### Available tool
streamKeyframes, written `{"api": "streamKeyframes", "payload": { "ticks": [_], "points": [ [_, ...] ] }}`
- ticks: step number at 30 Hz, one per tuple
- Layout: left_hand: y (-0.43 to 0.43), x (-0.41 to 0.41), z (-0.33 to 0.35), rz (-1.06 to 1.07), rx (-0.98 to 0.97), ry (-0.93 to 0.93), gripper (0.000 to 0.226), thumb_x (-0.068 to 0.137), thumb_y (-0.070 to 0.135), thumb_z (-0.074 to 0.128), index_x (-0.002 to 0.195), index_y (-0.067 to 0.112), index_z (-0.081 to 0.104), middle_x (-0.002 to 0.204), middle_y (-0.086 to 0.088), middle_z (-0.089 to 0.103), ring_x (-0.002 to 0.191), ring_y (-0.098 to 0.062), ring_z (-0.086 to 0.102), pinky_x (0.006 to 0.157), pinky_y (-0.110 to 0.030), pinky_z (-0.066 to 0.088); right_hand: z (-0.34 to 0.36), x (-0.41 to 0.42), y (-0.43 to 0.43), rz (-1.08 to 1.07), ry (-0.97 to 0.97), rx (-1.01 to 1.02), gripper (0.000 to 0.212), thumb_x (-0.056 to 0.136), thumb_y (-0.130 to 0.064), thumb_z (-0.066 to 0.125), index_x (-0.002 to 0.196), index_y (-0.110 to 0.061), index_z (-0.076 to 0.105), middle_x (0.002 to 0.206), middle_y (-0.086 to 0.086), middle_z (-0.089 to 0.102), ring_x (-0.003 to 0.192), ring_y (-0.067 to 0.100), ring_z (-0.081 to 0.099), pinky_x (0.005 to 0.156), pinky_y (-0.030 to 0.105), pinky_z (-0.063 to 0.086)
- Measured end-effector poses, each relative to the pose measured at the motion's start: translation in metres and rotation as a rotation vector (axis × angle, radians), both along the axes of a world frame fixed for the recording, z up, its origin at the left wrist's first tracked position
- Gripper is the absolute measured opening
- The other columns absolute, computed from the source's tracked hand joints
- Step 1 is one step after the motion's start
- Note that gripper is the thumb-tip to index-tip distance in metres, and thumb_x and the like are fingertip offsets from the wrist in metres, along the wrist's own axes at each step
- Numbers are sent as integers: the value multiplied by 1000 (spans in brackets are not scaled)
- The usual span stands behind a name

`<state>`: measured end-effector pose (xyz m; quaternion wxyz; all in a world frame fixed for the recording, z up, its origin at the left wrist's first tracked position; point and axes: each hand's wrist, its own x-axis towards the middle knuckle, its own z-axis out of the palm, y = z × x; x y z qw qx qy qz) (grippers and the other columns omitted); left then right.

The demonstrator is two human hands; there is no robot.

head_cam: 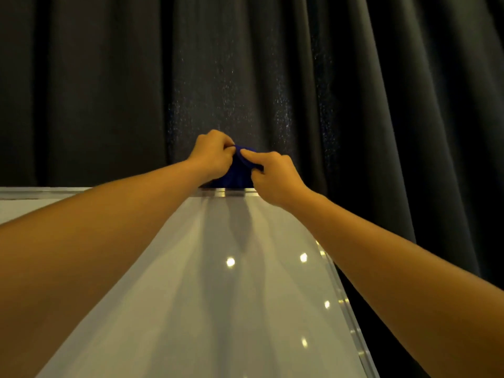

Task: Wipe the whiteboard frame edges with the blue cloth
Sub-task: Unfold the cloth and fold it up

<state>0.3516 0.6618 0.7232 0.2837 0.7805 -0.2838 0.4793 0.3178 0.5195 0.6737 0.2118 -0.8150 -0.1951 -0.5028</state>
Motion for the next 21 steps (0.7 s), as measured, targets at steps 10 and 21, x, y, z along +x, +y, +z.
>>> {"api": "streamKeyframes", "payload": {
  "ticks": [10, 21],
  "points": [
    [16, -71, 77, -399, -245, -179, 19, 97, 16, 47, 94, 15, 66, 89, -3, 67, 85, -16, 64, 76, -34, 54, 84, -80, 11, 163, -340, 39, 49, 90, -4, 59, 137, -17, 56, 121, 3, 69, 101, 10, 66, 86, 18, 54],
    [25, -148, -20, -1326, -362, 644, 25, 95, 12, 40, 91, 0, 61, 78, -14, 66, 72, -25, 64, 67, -32, 55, -20, -175, 40, 535, 492, 652, 52, 92, -49, 55, 131, -15, 58, 130, 9, 63, 103, 16, 61, 101, 38, 48]
  ]
}}
